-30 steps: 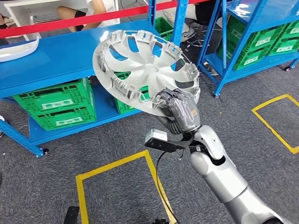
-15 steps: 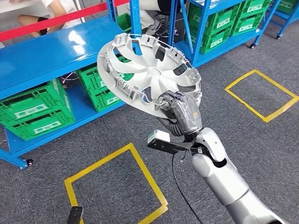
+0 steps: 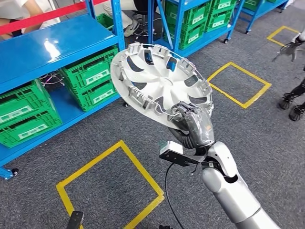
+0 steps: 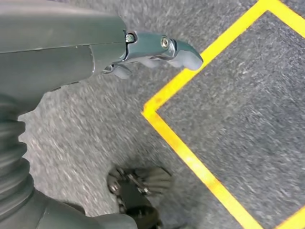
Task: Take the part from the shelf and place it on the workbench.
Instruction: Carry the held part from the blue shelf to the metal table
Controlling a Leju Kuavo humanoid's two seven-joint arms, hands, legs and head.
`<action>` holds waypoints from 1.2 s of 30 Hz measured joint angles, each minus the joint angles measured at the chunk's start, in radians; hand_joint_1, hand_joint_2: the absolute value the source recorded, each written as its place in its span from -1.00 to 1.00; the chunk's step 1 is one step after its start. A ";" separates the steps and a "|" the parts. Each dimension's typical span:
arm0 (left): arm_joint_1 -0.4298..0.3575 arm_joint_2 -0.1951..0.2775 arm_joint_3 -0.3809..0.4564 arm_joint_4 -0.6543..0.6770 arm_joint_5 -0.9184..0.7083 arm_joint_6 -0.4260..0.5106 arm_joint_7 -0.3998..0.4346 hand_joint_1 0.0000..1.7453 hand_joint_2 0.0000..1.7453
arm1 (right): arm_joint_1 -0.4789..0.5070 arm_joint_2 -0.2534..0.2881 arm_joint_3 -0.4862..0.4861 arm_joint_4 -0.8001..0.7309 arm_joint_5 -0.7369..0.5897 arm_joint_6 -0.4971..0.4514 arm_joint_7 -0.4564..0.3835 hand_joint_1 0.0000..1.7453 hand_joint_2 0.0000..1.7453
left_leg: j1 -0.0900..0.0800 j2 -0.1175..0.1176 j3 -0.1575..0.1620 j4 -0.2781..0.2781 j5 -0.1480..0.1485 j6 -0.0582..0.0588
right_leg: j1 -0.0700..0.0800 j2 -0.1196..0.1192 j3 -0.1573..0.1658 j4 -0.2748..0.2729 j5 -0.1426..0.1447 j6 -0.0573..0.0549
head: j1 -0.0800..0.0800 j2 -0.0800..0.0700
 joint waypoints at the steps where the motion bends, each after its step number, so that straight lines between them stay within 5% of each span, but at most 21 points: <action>1: -0.001 0.001 0.000 0.000 -0.002 -0.001 0.001 -1.00 1.00 | 0.010 -0.002 -0.005 -0.005 -0.001 -0.001 0.000 1.00 1.00 | -0.001 0.015 -0.014 0.000 0.011 0.000 | -0.002 -0.003 0.003 0.048 -0.003 0.002 | 0.000 0.000; 2: -0.004 0.002 0.000 0.000 -0.005 -0.002 0.001 -1.00 1.00 | 0.019 -0.005 -0.011 -0.009 -0.002 -0.003 0.000 1.00 1.00 | -0.002 0.029 -0.029 0.001 0.022 -0.002 | -0.004 -0.006 0.022 0.061 0.013 0.004 | 0.000 0.000; 4: -0.009 0.003 -0.001 -0.001 -0.010 -0.004 0.003 -1.00 1.00 | 0.035 -0.012 -0.022 -0.020 -0.003 -0.004 0.000 1.00 1.00 | -0.005 0.054 -0.052 0.002 0.042 -0.008 | -0.006 -0.030 0.118 -0.020 0.049 0.007 | 0.001 0.000; 6: -0.014 0.003 -0.002 -0.002 -0.013 -0.004 0.004 -1.00 1.00 | 0.044 -0.017 -0.031 -0.034 -0.003 -0.004 0.000 1.00 1.00 | -0.007 0.074 -0.065 0.003 0.058 -0.018 | 0.003 -0.078 0.234 -0.172 0.023 0.002 | 0.004 0.000; 8: -0.016 0.002 -0.003 -0.003 -0.014 -0.006 0.004 -1.00 1.00 | 0.050 -0.022 -0.039 -0.045 -0.002 -0.006 -0.001 1.00 1.00 | -0.005 0.098 -0.069 -0.001 0.076 -0.028 | 0.016 -0.091 0.274 -0.256 0.000 -0.013 | 0.004 0.000; 10: -0.016 -0.002 -0.004 -0.003 -0.014 -0.009 0.004 -1.00 1.00 | 0.056 -0.029 -0.045 -0.052 0.002 -0.007 -0.002 1.00 1.00 | 0.001 0.107 -0.075 -0.002 0.082 -0.040 | 0.021 -0.068 0.255 -0.265 0.020 -0.034 | 0.004 0.000; 11: -0.014 -0.004 -0.004 -0.003 -0.014 -0.010 0.004 -1.00 1.00 | 0.058 -0.032 -0.047 -0.054 0.004 -0.007 -0.002 1.00 1.00 | 0.004 0.089 -0.082 0.010 0.060 -0.046 | 0.020 -0.056 0.244 -0.266 0.034 -0.044 | 0.004 0.000; 13: -0.009 -0.007 -0.004 -0.003 -0.014 -0.011 0.004 -1.00 1.00 | 0.062 -0.035 -0.048 -0.059 0.007 -0.007 -0.002 1.00 1.00 | 0.006 0.030 -0.111 0.100 -0.038 -0.053 | 0.017 -0.031 0.216 -0.268 0.064 -0.056 | 0.001 0.000; 15: -0.007 -0.008 -0.004 -0.003 -0.013 -0.013 0.004 -1.00 1.00 | 0.073 -0.036 -0.052 -0.063 0.008 -0.007 -0.001 1.00 1.00 | 0.004 -0.002 -0.141 0.236 -0.128 -0.050 | 0.018 -0.004 0.180 -0.267 0.095 -0.061 | -0.003 0.000; 17: -0.008 -0.007 -0.004 -0.003 -0.012 -0.013 0.003 -1.00 1.00 | 0.085 -0.040 -0.058 -0.065 0.009 -0.008 -0.001 1.00 1.00 | 0.000 -0.007 -0.132 0.297 -0.128 -0.042 | 0.020 0.022 0.145 -0.267 0.123 -0.061 | -0.004 0.000; 20: -0.010 -0.004 -0.004 -0.003 -0.012 -0.013 0.002 -1.00 1.00 | 0.097 -0.045 -0.068 -0.069 0.009 -0.008 -0.001 1.00 1.00 | -0.005 -0.048 -0.004 0.160 -0.066 -0.022 | 0.020 0.062 0.093 -0.266 0.169 -0.053 | -0.004 0.000; 22: -0.011 -0.004 -0.004 -0.003 -0.012 -0.014 0.001 -1.00 1.00 | 0.101 -0.048 -0.072 -0.073 0.009 -0.008 0.000 1.00 1.00 | -0.005 -0.089 0.081 0.034 -0.086 -0.017 | 0.020 0.084 0.072 -0.267 0.199 -0.045 | -0.003 0.000; 23: -0.012 -0.004 -0.004 -0.003 -0.012 -0.014 0.000 -1.00 1.00 | 0.103 -0.050 -0.073 -0.075 0.009 -0.008 0.000 1.00 1.00 | -0.006 -0.096 0.099 0.001 -0.098 -0.017 | 0.019 0.094 0.067 -0.272 0.215 -0.039 | -0.004 0.000; 25: -0.012 -0.006 -0.003 -0.004 -0.012 -0.015 -0.001 -1.00 1.00 | 0.109 -0.056 -0.075 -0.078 0.009 -0.008 -0.001 1.00 1.00 | -0.005 -0.076 0.090 -0.009 -0.082 -0.012 | 0.016 0.109 0.062 -0.287 0.238 -0.027 | -0.006 0.000; 26: -0.013 -0.007 -0.003 -0.004 -0.011 -0.016 -0.001 -1.00 1.00 | 0.111 -0.058 -0.076 -0.079 0.009 -0.008 -0.002 1.00 1.00 | -0.004 -0.062 0.080 -0.010 -0.070 -0.005 | 0.015 0.099 0.053 -0.280 0.223 -0.022 | -0.006 0.000; 28: -0.013 -0.008 -0.003 -0.004 -0.011 -0.016 -0.001 -1.00 1.00 | 0.113 -0.062 -0.078 -0.082 0.009 -0.008 -0.003 1.00 1.00 | -0.001 -0.035 0.055 -0.014 -0.042 0.002 | 0.013 0.047 0.026 -0.204 0.128 -0.012 | -0.002 0.000; 30: -0.011 -0.007 -0.003 -0.004 -0.011 -0.016 -0.001 -1.00 1.00 | 0.113 -0.062 -0.078 -0.084 0.009 -0.008 -0.003 1.00 1.00 | -0.001 -0.007 0.024 -0.013 -0.017 0.000 | 0.005 0.007 -0.002 -0.053 0.023 0.002 | 0.003 0.000; 32: -0.009 -0.006 -0.002 -0.004 -0.011 -0.016 -0.001 -1.00 1.00 | 0.114 -0.062 -0.078 -0.083 0.009 -0.008 -0.002 1.00 1.00 | 0.000 0.024 -0.008 -0.011 0.009 -0.005 | -0.010 -0.004 0.000 0.058 0.016 0.016 | 0.005 0.000; 34: -0.010 -0.004 -0.002 -0.004 -0.011 -0.016 -0.001 -1.00 1.00 | 0.115 -0.062 -0.079 -0.083 0.009 -0.008 -0.001 1.00 1.00 | 0.000 0.051 -0.039 -0.009 0.030 -0.014 | -0.024 -0.017 0.066 0.037 0.066 0.030 | 0.005 0.000; 36: -0.010 0.000 -0.002 -0.005 -0.013 -0.016 -0.001 -1.00 1.00 | 0.117 -0.062 -0.080 -0.086 0.008 -0.010 0.002 1.00 1.00 | -0.001 0.072 -0.061 -0.002 0.047 -0.028 | -0.029 -0.057 0.197 -0.109 0.046 0.042 | 0.004 0.000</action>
